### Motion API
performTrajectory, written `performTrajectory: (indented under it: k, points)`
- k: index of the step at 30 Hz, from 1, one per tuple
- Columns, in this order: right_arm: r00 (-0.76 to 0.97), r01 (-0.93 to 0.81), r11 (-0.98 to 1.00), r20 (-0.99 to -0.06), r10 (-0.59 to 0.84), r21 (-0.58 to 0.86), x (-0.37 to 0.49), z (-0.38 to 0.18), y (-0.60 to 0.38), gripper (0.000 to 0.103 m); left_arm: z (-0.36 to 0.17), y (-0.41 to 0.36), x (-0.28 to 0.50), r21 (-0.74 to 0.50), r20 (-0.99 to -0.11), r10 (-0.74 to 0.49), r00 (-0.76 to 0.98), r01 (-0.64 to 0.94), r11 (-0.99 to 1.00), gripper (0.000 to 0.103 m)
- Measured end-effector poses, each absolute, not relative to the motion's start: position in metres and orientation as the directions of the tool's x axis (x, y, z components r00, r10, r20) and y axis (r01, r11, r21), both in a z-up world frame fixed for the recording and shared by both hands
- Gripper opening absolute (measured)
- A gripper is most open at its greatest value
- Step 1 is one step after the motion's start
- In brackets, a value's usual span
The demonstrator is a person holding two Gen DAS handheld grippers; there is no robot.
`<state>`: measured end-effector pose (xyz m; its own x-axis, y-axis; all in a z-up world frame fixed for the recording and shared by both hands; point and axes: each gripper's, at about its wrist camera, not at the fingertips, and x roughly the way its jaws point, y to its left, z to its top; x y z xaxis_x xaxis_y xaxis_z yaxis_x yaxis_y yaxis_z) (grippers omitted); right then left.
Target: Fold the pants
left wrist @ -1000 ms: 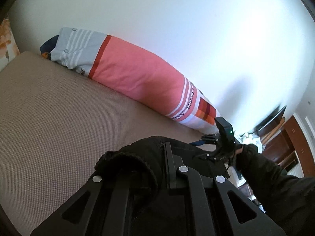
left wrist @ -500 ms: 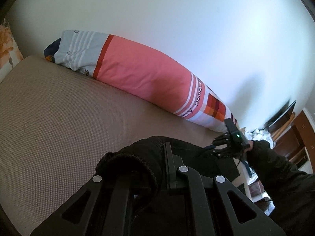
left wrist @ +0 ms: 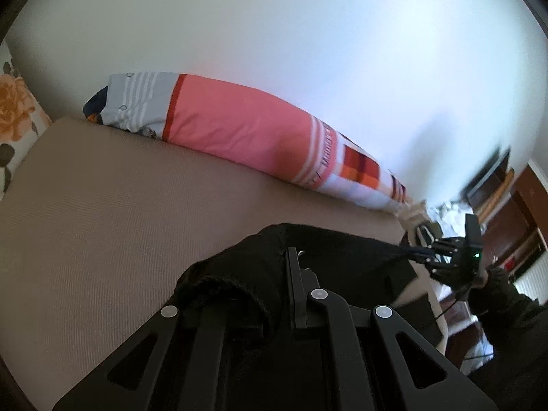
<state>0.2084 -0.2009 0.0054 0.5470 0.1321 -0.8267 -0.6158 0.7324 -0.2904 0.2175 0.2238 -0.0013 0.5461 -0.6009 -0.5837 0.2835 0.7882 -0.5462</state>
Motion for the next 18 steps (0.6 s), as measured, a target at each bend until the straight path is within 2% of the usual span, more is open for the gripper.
performTrajectory:
  k: [3, 8, 16, 18]
  points:
    - [0.54, -0.599, 0.759, -0.829, 0.147, -0.255, 0.151, 0.013, -0.204, 0.007, -0.001, 0.226, 0.187, -0.536, -0.59, -0.615, 0.523, 0.316, 0.783, 0.01]
    - [0.469, -0.607, 0.779, -0.862, 0.192, -0.156, 0.084, -0.003, -0.204, 0.006, -0.021, 0.232, 0.129, -0.513, -0.661, -0.608, 0.439, 0.327, 0.794, 0.011]
    - [0.294, -0.6, 0.799, -0.935, 0.2, -0.018, 0.04, -0.081, -0.19, 0.006, -0.095, 0.236, 0.076, -0.493, -0.787, -0.555, 0.268, 0.266, 0.828, 0.015]
    - [0.273, -0.607, 0.794, -0.945, 0.18, -0.024, 0.038, -0.095, -0.186, 0.006, -0.103, 0.236, 0.069, -0.474, -0.807, -0.533, 0.255, 0.26, 0.841, 0.021]
